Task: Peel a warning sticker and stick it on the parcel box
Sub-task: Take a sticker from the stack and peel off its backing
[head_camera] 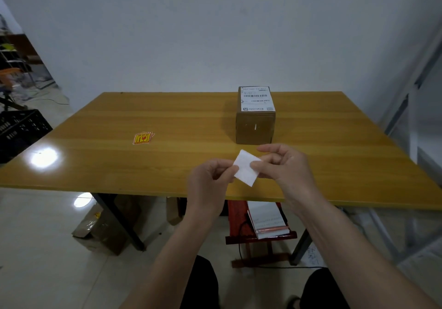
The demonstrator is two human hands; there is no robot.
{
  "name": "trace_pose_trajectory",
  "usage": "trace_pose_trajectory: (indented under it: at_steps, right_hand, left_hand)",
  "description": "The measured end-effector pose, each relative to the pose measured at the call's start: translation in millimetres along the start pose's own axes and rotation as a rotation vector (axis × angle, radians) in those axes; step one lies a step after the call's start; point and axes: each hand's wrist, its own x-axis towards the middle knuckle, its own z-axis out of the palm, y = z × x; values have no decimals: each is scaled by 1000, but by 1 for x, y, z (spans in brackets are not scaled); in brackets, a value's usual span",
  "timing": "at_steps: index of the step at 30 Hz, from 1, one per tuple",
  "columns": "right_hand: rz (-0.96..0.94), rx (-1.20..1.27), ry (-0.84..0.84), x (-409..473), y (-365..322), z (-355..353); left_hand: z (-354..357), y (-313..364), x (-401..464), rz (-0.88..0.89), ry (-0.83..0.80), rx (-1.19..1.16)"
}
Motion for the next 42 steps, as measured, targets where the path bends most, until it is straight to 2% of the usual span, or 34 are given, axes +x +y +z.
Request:
trace_pose_trajectory:
  at_steps: [3,5,10,13,18,25,33,42]
  right_hand:
    - [18,-154,-107,-1,-2,1]
    - [11,-161,-119,-2,-3,2]
    - [-11,-80,-35,-3,-2,0]
    - [4,-63,-15,-3,-1,0]
    - [-8,-49,24,-3,-2,0]
    - [-54,-32,28,-4,-4,1]
    - [-147,-94,36,-2,-5,3]
    - [-207,-131,50,1,-9,6]
  left_hand:
    - [2,3,-3,114,-87,97]
    - [2,5,-4,129,-92,73]
    - [2,7,-9,-95,-146,-112]
    - [4,7,-10,-137,-85,-207]
    - [4,8,-10,-98,-7,-260]
    - [3,8,-7,-98,26,-329]
    - [0,4,-4,41,106,-125]
    - [0,9,0,124,133,-45]
